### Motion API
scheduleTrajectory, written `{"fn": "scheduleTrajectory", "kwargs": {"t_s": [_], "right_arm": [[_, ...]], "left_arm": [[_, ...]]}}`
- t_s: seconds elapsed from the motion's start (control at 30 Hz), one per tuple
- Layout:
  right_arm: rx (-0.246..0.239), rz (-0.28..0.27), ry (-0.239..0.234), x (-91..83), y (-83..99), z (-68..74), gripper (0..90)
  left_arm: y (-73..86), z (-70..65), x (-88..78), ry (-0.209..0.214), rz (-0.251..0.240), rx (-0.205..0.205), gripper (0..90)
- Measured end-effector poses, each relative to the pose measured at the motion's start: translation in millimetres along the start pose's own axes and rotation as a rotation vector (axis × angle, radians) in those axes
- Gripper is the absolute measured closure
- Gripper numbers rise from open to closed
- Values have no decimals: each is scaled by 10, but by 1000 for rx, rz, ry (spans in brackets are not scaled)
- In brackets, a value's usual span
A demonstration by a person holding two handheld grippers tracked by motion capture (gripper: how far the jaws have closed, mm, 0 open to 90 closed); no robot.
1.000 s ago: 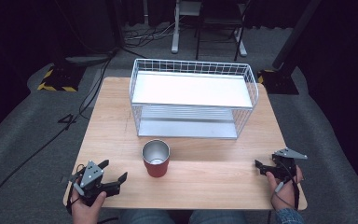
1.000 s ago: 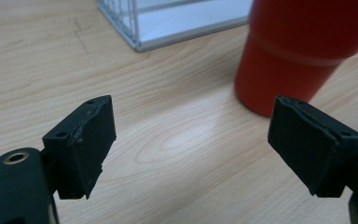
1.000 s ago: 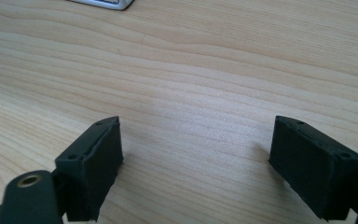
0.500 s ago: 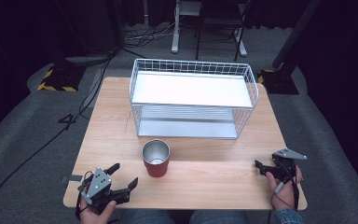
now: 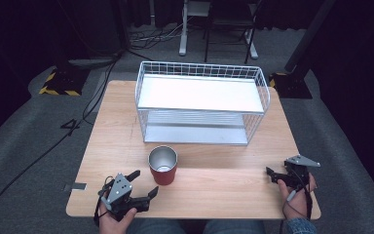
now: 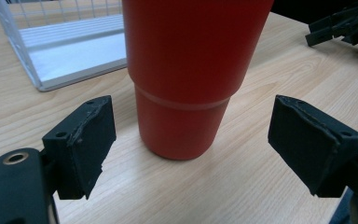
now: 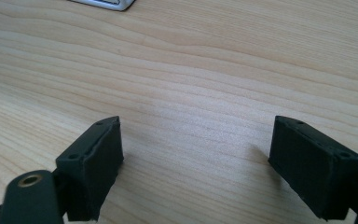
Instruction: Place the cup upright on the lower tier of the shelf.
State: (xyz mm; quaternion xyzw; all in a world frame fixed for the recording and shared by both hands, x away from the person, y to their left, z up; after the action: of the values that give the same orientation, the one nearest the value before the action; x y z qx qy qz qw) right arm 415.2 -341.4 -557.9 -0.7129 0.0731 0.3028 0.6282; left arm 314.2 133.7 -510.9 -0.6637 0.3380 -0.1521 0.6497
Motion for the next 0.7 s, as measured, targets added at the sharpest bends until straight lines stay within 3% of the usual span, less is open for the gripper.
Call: {"fn": "scheduleTrajectory", "kwargs": {"t_s": [0.7], "right_arm": [[-5,-1,4,-2,-1,3,174]], "left_arm": [[108,0,496,-57,126,-53,155]]}}
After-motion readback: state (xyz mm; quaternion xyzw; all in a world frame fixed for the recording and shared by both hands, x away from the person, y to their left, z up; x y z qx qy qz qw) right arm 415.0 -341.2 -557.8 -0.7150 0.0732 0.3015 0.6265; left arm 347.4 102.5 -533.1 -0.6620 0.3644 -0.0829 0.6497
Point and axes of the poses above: each handheld gripper's, and its own axes: x roughly forward along the jaws, y roughly out of its underside, z roughly to its left, the point moved 8 cm from there along x, roughly forward along the jaws, and after that the axes turned 10 degrees about -z, right-handed, at the moved point
